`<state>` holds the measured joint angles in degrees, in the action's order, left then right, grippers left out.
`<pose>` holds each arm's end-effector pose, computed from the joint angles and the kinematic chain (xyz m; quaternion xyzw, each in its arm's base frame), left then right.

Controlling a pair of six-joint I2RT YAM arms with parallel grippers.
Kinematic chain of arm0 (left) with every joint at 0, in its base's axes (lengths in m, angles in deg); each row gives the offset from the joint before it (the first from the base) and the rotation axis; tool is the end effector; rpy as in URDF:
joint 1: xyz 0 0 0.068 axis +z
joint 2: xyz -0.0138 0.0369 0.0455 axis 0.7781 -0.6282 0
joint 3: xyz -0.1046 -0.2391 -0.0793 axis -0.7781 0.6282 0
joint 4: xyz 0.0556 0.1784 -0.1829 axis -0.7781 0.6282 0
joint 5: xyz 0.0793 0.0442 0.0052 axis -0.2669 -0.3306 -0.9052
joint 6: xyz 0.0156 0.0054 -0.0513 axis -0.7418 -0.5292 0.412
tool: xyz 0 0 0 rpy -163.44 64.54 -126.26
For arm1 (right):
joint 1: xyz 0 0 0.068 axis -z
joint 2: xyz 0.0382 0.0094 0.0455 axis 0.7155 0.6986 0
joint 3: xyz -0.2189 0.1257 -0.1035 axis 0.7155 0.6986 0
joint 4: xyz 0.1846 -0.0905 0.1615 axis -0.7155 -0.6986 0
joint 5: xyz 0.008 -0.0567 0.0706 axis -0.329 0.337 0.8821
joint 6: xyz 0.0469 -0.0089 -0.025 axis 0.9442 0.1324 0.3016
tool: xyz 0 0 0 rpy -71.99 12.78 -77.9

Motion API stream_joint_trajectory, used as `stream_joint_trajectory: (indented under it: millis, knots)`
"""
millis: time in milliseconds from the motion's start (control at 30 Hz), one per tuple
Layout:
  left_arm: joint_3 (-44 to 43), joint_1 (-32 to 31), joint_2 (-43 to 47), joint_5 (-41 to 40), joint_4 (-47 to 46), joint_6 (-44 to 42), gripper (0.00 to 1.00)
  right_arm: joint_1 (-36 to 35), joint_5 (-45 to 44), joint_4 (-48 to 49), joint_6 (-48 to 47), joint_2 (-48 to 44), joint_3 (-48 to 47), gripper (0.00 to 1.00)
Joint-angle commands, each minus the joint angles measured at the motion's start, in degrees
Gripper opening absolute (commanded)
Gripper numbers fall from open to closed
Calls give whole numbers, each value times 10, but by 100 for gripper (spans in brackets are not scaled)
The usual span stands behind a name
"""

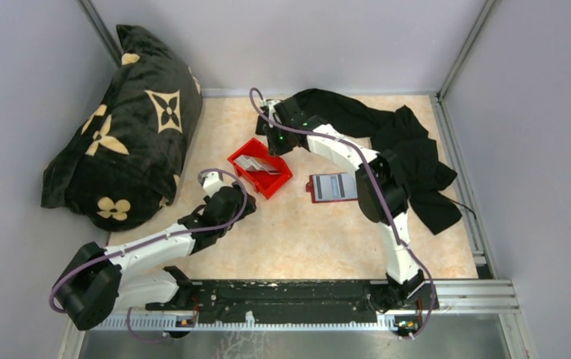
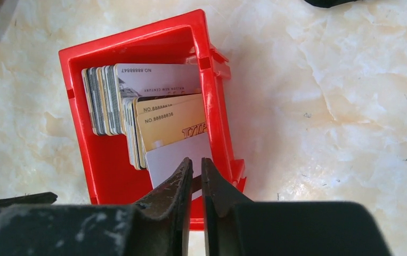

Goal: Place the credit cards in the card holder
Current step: Pick up the credit card from the storage box.

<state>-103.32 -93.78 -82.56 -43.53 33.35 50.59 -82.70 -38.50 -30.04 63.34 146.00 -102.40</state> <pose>0.1729 -0.1358 0.1791 -0.1800 0.8569 -0.1582 0.4563 0.3879 0.3016 0.2409 -0.2598 0.8843 0.2340 0.3095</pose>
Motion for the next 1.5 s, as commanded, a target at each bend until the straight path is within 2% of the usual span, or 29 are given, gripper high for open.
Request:
stream_joint_trajectory:
  millis: [0,133,267,400,633,1467]
  knots:
    - [-19,2,-7,0,-13,-5,76,-10,0,17,-20,-43,14,17]
    - [-17,2,-8,1,-14,-6,76,-18,20,16,-33,-60,31,34]
    - [-17,2,-10,2,-17,-6,76,-30,5,15,-53,-83,63,41]
    - [-15,2,-12,4,-19,-4,76,-34,-6,36,-66,-103,104,42]
    - [-11,2,-14,7,-21,1,76,-43,-20,39,-79,-106,119,42]
    - [2,8,-18,11,-38,0,76,-74,-82,29,-104,-43,85,39]
